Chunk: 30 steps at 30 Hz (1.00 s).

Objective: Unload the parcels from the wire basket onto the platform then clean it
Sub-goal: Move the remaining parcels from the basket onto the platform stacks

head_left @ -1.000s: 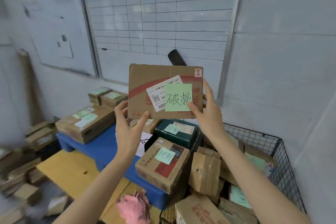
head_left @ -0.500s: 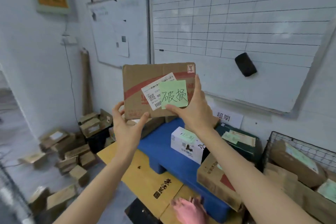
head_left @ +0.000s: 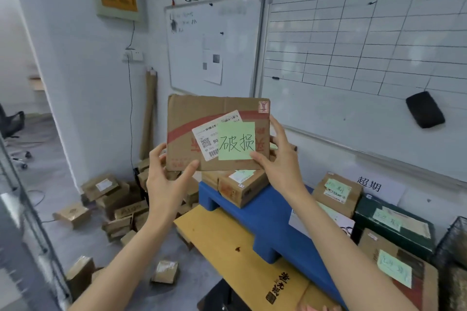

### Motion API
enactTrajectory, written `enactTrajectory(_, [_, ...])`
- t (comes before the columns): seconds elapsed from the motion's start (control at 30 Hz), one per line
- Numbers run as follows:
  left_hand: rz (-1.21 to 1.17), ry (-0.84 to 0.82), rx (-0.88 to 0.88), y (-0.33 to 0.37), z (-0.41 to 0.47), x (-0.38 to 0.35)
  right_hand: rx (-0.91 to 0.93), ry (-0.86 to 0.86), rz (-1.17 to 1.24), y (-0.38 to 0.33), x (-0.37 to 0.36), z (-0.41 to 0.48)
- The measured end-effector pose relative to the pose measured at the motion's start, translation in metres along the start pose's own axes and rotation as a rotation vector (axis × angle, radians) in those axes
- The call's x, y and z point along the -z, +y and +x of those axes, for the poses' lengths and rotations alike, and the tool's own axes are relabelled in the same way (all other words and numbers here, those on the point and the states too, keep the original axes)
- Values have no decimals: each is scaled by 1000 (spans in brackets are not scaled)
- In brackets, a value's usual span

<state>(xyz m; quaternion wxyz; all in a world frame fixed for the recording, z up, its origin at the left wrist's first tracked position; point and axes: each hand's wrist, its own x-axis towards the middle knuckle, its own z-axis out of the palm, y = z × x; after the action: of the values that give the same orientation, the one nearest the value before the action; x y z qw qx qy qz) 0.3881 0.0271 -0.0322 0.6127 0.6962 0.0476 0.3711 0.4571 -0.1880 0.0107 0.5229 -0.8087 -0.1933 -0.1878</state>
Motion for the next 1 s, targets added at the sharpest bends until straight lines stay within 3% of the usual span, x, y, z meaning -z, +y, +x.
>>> enactTrajectory(0.27, [83,59,-9,-43,41,21,-11,-53,-8,15,-71,36])
enactTrajectory(0.6, [232,-8,-15,-111,139,18,-85,-52,-60,52,-161,128])
enactTrajectory(1.0, [235,-206,131,-206,238,-61,-242,-60,-45,168,-159,222])
